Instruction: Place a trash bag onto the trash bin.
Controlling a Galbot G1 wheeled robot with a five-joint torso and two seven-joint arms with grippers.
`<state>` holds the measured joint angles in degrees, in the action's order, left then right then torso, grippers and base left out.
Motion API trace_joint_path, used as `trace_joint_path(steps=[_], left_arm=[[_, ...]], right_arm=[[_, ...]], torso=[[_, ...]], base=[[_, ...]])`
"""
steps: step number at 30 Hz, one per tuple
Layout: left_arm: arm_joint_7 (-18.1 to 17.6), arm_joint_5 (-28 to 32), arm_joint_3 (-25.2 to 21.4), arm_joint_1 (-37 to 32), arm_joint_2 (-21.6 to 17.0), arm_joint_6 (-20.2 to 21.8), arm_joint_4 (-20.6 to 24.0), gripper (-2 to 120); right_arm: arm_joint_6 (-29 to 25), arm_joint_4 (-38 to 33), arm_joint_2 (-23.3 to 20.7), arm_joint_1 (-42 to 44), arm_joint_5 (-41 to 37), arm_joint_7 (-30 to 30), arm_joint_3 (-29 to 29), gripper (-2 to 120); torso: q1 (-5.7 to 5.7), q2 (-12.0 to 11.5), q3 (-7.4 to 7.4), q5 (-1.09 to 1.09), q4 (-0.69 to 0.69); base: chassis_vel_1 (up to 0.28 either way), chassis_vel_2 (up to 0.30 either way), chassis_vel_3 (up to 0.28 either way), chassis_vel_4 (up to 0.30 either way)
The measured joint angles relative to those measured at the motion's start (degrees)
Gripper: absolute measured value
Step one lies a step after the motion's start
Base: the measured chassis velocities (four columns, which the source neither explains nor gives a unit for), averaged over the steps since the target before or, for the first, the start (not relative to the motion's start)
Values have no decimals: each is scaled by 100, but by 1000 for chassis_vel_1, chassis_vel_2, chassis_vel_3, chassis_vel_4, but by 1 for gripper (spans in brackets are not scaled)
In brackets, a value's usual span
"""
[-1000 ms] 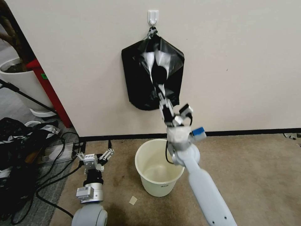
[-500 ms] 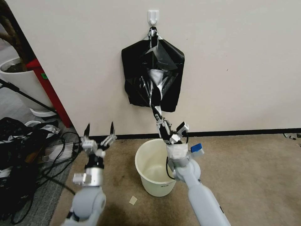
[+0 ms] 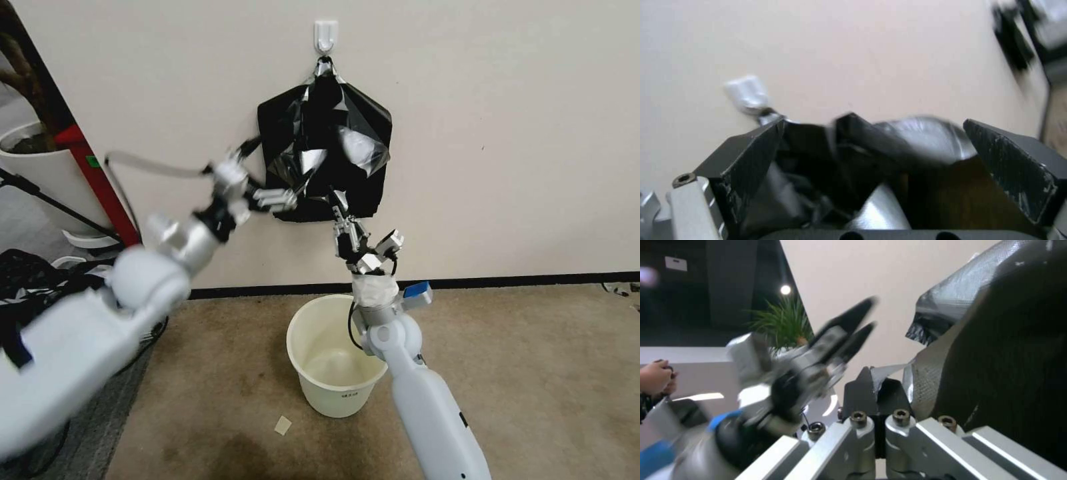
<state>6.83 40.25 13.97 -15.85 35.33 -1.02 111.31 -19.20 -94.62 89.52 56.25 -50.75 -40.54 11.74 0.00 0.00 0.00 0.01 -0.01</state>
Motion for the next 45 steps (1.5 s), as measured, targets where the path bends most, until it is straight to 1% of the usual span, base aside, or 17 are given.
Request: trace_joint_path(steps=[1, 2, 5, 13, 16, 18, 19, 21, 23, 24, 30, 32, 35, 37, 41, 43, 45], left_arm=[[141, -98, 279, 352, 3, 181, -131, 100], [141, -98, 279, 352, 3, 181, -131, 100], [837, -648, 538, 773, 46, 687, -438, 100], [1148, -1065, 317, 554, 95, 1161, -492, 99], [1155, -1063, 223, 482, 126, 1241, -469, 93], [1155, -1041, 138, 416, 139, 1282, -451, 83], [1155, -1041, 138, 416, 139, 1282, -451, 83], [1156, -1025, 27, 335, 125, 1352, -406, 71], [1156, -1012, -32, 289, 110, 1380, -383, 68], [1157, -980, -130, 222, 86, 1438, -347, 61], [1161, -897, -323, 73, 22, 1585, -281, 40], [1150, -893, -343, 57, 23, 1589, -279, 36], [961, -824, -474, -63, 92, 1583, -274, 20], [922, -798, -512, -101, 114, 1580, -270, 18], [755, -601, -697, -298, 218, 1565, -272, 0], [672, -497, -754, -356, 259, 1557, -279, 0], [558, -310, -838, -454, 323, 1517, -282, 0]], right_arm=[[-7, -11, 8, 0, 30, -3, -3, 0], [-7, -11, 8, 0, 30, -3, -3, 0], [-8, -82, -2, -4, 44, -2, 5, 0], [-4, -198, -56, -2, 114, -4, 14, 0], [-2, -217, -56, -12, 123, 8, 13, 0], [1, -222, -56, -19, 141, 51, 0, 0], [1, -222, -56, -19, 141, 51, 0, 0], [4, -228, -58, -23, 148, 104, -15, 0], [4, -231, -58, -23, 149, 137, -15, 0], [5, -231, -59, -27, 149, 180, -14, 0], [11, -261, -68, -81, 128, 285, 39, 0], [12, -270, -72, -89, 123, 295, 48, 0], [12, -289, -91, -82, 118, 317, 45, 0], [11, -290, -94, -72, 119, 322, 40, 0], [-27, -291, -117, 43, 153, 355, -1, 0], [-63, -297, -133, 90, 214, 427, -20, 0], [-198, -330, -160, 181, 442, 820, -81, 0]], torso=[[0, 0, 0, -1, 0], [0, 0, 0, -1, 0], [0, 0, 0, -2, 0], [0, 0, 0, -2, 2], [0, 0, 0, -2, 1], [0, 0, 0, -2, 1], [0, 0, 0, -2, 1], [0, 0, 0, -2, 1], [0, 0, 0, -2, 1], [0, 0, 0, -2, 1], [0, 0, 0, -1, 1], [0, 0, 0, -1, 2], [0, 0, 0, -1, 1], [0, 0, 0, -1, 1], [0, 0, 0, -1, 1], [0, 0, 0, -1, 1], [0, 0, 0, -1, 1]], base=[[0, 0, 0, 0], [0, 0, 0, 0], [0, 0, 0, 0], [0, 0, 0, 0], [0, 0, 0, 0], [0, 0, 0, 0], [0, 0, 0, 0], [0, 0, 0, 0], [0, 0, 0, 0], [0, 0, 0, 0], [0, 0, 0, 0], [0, 0, 0, 0], [0, 0, 0, 0], [0, 0, 0, 0], [0, 0, 0, 0], [0, 0, 0, 0], [0, 0, 0, 0]])
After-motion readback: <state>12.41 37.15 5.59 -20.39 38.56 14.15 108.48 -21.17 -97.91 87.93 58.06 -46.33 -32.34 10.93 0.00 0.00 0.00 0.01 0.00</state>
